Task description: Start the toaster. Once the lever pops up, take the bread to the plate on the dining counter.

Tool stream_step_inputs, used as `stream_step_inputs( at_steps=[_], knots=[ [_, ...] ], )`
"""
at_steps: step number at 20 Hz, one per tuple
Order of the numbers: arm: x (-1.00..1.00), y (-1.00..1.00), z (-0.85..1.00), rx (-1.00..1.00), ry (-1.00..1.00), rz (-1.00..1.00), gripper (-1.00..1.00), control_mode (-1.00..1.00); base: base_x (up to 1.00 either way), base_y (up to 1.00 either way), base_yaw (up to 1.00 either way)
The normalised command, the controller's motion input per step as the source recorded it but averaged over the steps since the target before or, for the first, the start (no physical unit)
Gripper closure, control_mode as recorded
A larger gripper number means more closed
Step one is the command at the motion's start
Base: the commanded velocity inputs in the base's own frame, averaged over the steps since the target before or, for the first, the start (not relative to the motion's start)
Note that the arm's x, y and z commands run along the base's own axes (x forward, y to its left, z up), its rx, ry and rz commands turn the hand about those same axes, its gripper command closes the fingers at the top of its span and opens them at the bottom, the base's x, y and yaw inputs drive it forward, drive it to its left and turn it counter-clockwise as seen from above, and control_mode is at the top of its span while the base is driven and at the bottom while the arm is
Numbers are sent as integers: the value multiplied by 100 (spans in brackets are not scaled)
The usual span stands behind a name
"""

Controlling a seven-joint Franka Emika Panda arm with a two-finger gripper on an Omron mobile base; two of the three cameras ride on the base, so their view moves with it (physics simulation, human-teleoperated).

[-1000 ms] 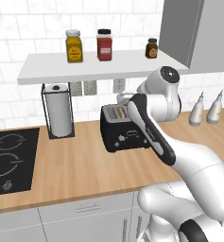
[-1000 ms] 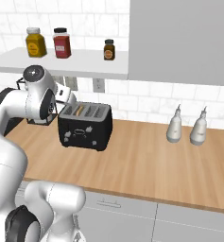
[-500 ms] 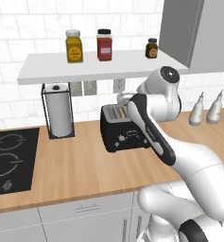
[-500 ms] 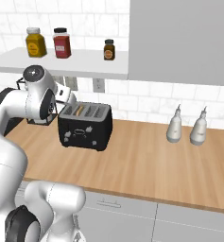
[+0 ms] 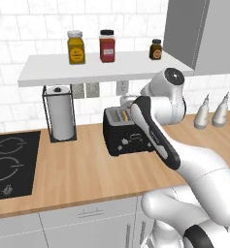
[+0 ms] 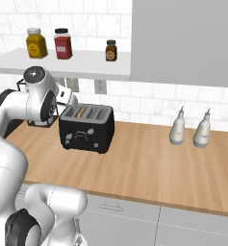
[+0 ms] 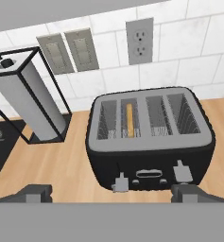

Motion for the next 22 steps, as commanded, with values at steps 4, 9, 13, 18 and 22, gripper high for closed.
stream_step_inputs(
  at_steps=[4, 9, 13, 18, 22],
  knots=[
    [0, 0, 0, 0, 0, 0, -100, -100, 0, 0, 0],
    [0, 0, 0, 0, 0, 0, -100, -100, 0, 0, 0],
    [0, 0, 0, 0, 0, 0, -100, -100, 0, 0, 0],
    [0, 0, 0, 0, 0, 0, -100, -100, 0, 0, 0],
    [0, 0, 0, 0, 0, 0, -100, -100, 0, 0, 0]
  ],
)
